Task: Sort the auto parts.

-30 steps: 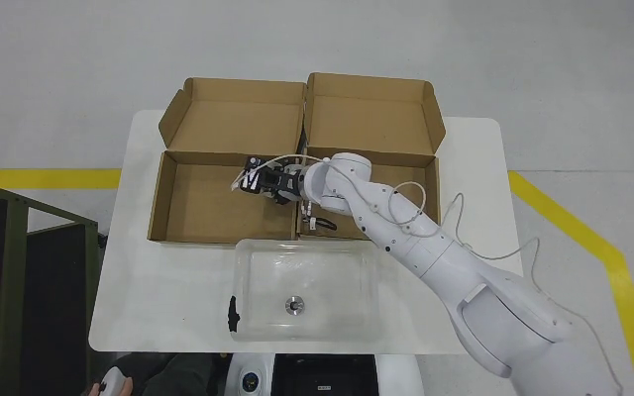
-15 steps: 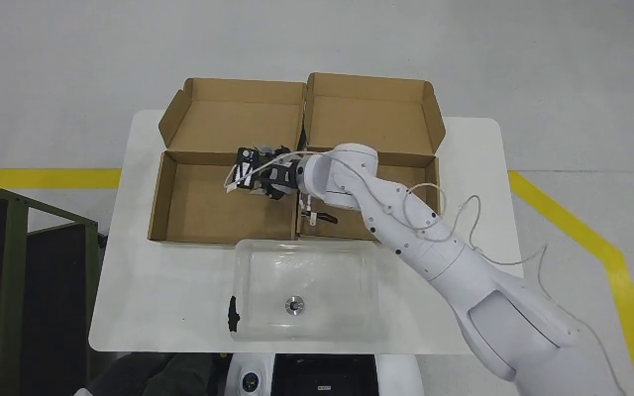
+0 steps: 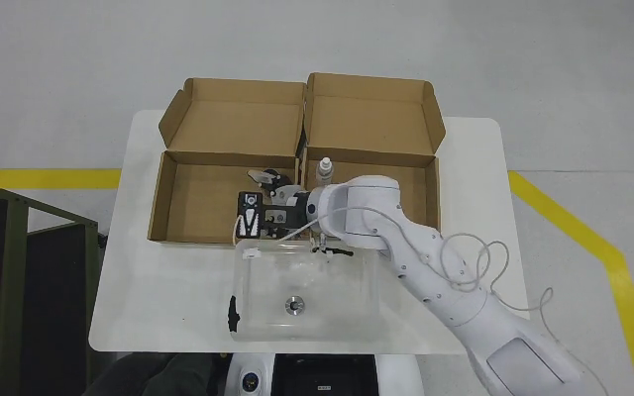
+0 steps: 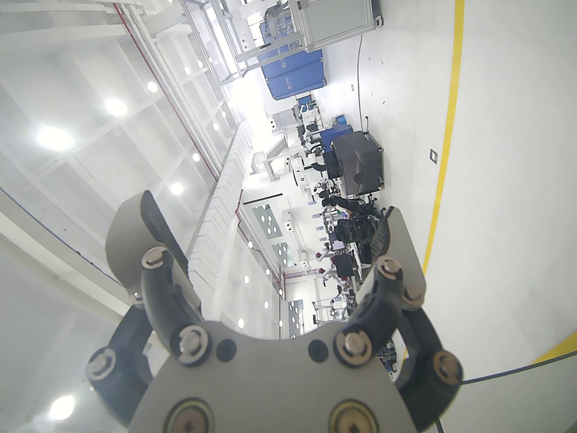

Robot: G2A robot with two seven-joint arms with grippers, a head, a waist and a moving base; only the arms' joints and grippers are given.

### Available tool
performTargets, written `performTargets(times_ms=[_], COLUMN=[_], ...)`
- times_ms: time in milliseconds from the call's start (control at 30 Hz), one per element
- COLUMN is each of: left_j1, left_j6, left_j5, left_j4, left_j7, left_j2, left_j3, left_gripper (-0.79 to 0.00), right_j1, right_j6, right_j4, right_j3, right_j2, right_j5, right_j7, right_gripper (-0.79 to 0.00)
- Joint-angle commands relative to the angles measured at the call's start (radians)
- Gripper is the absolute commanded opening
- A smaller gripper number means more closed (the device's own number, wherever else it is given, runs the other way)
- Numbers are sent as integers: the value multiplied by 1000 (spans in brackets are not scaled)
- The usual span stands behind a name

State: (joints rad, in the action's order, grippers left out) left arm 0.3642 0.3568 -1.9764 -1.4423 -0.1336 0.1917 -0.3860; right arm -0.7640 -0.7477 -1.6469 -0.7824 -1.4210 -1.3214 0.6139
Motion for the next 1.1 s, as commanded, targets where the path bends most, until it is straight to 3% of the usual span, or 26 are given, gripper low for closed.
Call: performTargets(times_ms=[0,467,1067], left_j1=[0,0,0], left_j6=[0,0,0], left_j5=[0,0,0], left_j4=[0,0,0], left_j7=[0,0,0], left_j2=[0,0,0], left_j3=[0,0,0], left_gripper=[0,0,0], right_j1=[-35,-219,-377], right_j6=[-18,-110,-190], right_j4=[-47,-259,-299], right_j3=[-9,-67,-94], right_j2=[9,62,113], right_j5=[-5,-62,-159], right_j7=[9,48,-13], right_gripper=[-80,-65,-80])
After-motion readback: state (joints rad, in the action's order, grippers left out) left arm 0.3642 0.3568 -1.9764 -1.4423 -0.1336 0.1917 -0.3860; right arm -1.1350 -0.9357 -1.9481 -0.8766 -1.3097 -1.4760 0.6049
